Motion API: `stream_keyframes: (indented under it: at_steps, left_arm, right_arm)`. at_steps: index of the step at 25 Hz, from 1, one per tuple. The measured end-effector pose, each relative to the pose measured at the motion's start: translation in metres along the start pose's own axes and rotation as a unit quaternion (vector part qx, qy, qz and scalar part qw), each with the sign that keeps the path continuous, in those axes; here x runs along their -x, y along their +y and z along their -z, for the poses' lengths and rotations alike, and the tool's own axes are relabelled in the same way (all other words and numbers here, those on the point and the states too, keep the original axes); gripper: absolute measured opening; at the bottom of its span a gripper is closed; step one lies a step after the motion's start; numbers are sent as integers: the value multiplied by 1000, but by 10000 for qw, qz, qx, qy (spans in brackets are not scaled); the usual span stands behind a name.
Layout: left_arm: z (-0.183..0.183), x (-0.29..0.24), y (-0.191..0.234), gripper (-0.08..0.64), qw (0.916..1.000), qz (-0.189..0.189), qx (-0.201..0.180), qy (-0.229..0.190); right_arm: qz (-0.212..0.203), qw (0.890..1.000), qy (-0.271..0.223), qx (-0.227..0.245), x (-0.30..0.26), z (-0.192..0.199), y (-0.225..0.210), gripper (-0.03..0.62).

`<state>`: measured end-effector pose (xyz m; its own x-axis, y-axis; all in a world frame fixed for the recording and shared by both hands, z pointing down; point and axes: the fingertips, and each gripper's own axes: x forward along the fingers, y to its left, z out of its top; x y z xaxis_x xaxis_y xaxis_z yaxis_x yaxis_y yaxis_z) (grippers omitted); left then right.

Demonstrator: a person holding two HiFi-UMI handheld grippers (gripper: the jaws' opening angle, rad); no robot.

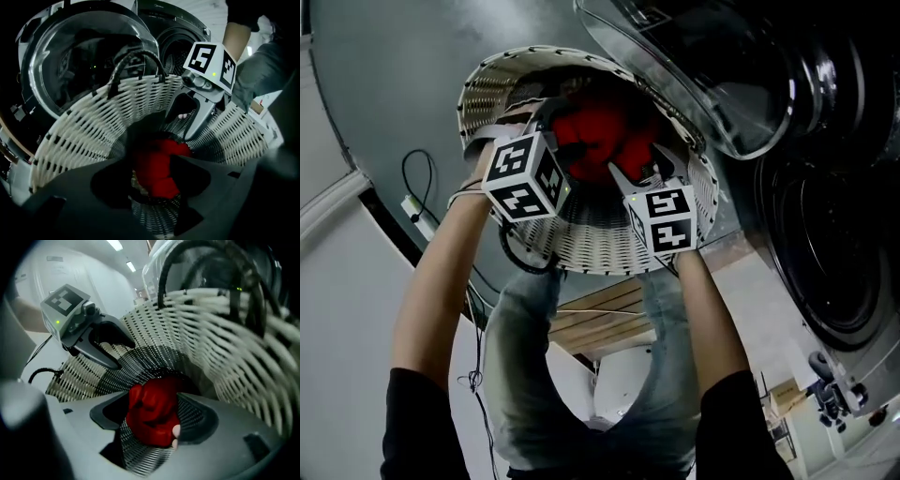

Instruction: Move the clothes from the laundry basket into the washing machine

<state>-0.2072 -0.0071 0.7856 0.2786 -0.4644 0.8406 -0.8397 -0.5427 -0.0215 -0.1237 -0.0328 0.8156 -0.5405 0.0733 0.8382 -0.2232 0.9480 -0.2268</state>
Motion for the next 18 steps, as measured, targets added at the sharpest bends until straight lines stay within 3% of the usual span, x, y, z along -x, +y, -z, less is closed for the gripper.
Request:
stream_keyframes:
  at_steps: [3,6,11,14,18]
  left_arm:
    - [11,-25,-1,262,9998,62,-165,114]
    - [25,-51,-8,263,9973,237,-590,378]
    - [43,-90,-12,278,9856,428,-1420,813]
    - [50,-110,-13,297,9768,417,-1885,922]
    - [69,-137,-15,349,9687,625,-2110,1152]
  right_arm:
    - [47,9999,148,-28,-22,18,-8,325]
    - [52,9993,365,-104,-46,40,-13,336]
    - [169,9958,897,98,-80,83,-27,371]
    - [239,9945,1013,-84,-99,100,-35,399]
    - [409,9940,1004,-117,-125,107,-48,450]
